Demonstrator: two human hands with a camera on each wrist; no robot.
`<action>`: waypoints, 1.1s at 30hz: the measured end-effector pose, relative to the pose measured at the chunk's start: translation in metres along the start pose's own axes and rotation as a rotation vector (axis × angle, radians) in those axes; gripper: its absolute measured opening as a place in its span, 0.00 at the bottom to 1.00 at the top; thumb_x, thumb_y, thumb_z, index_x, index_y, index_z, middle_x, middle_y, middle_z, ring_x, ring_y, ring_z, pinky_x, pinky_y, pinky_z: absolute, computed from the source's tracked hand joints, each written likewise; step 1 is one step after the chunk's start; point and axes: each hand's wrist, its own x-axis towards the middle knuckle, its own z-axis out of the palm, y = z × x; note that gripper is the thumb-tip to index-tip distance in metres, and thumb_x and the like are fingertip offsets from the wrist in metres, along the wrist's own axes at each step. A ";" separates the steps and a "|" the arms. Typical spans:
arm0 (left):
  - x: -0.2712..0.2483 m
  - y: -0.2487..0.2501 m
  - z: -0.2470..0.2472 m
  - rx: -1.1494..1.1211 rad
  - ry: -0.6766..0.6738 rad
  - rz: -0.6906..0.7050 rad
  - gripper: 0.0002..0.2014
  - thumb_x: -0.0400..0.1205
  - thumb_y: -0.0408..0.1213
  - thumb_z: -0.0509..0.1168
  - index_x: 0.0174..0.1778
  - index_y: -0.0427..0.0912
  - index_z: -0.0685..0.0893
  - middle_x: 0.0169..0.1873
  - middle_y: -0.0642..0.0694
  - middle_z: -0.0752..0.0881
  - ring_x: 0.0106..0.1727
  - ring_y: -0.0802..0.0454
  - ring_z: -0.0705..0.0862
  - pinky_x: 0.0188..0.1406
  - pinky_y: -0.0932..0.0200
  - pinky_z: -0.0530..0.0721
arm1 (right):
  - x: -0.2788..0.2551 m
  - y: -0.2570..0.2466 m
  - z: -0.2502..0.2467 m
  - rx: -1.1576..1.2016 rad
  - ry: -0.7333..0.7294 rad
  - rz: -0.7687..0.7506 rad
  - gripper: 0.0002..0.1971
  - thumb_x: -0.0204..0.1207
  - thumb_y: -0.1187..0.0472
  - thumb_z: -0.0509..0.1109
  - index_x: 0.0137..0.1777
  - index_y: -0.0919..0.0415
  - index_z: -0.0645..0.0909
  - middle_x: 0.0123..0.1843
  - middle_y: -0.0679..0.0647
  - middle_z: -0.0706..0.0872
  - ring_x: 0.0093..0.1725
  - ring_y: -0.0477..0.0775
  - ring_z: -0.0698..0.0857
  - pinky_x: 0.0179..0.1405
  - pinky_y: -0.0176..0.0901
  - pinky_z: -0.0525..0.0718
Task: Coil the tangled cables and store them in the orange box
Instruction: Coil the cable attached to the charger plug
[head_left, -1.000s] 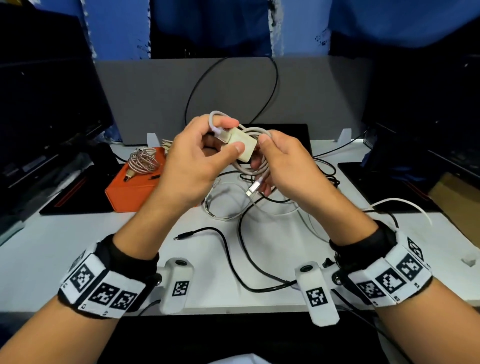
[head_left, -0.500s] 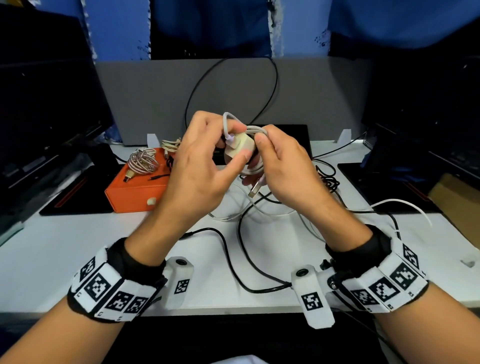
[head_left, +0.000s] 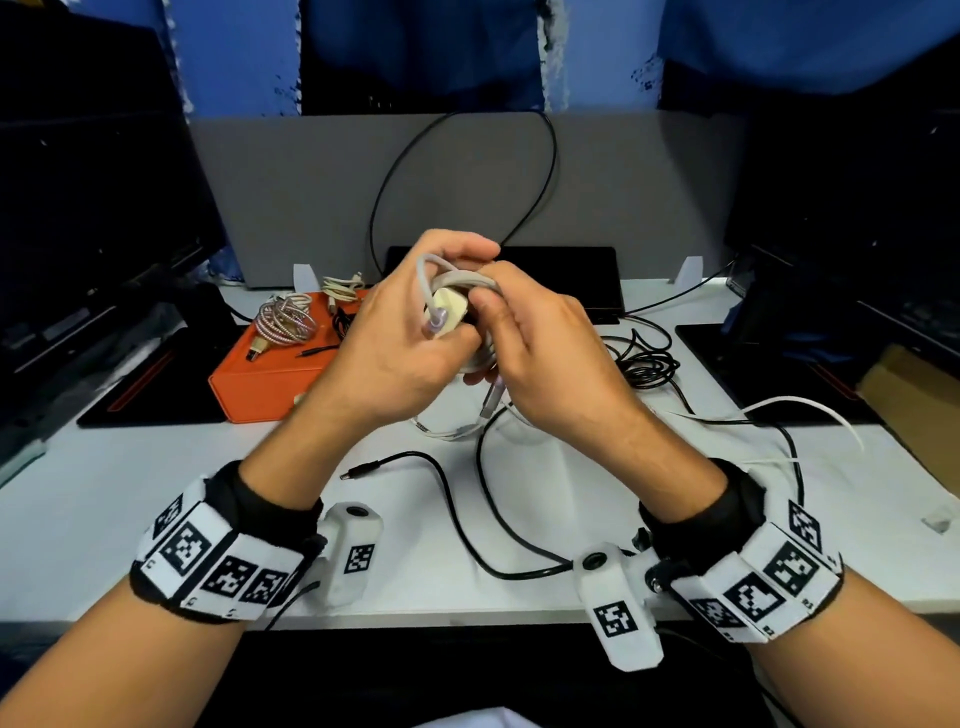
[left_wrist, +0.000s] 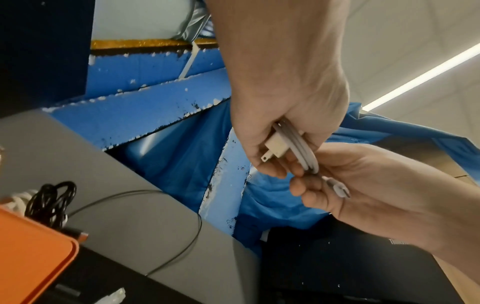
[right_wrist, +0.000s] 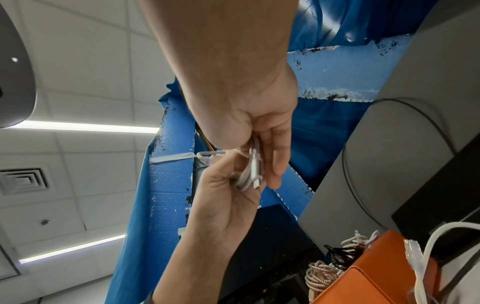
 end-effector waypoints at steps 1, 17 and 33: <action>0.001 0.000 -0.001 0.025 -0.008 -0.008 0.29 0.72 0.27 0.65 0.70 0.53 0.77 0.47 0.47 0.87 0.42 0.40 0.87 0.39 0.36 0.87 | 0.000 0.000 -0.001 -0.015 0.005 0.005 0.14 0.93 0.58 0.57 0.69 0.53 0.82 0.46 0.49 0.91 0.36 0.49 0.90 0.42 0.57 0.89; 0.001 0.003 -0.026 0.160 -0.355 -0.187 0.31 0.85 0.70 0.49 0.41 0.47 0.84 0.32 0.66 0.71 0.33 0.54 0.73 0.43 0.54 0.75 | 0.011 0.004 -0.027 -0.095 0.035 0.099 0.11 0.93 0.57 0.57 0.54 0.57 0.79 0.32 0.52 0.85 0.24 0.52 0.87 0.29 0.56 0.86; -0.005 0.012 0.009 -0.182 -0.159 -0.105 0.14 0.93 0.44 0.54 0.62 0.38 0.77 0.34 0.52 0.83 0.32 0.42 0.84 0.47 0.26 0.87 | 0.009 0.003 -0.029 -0.236 0.009 0.135 0.13 0.93 0.52 0.52 0.53 0.56 0.75 0.38 0.50 0.85 0.32 0.51 0.85 0.33 0.51 0.82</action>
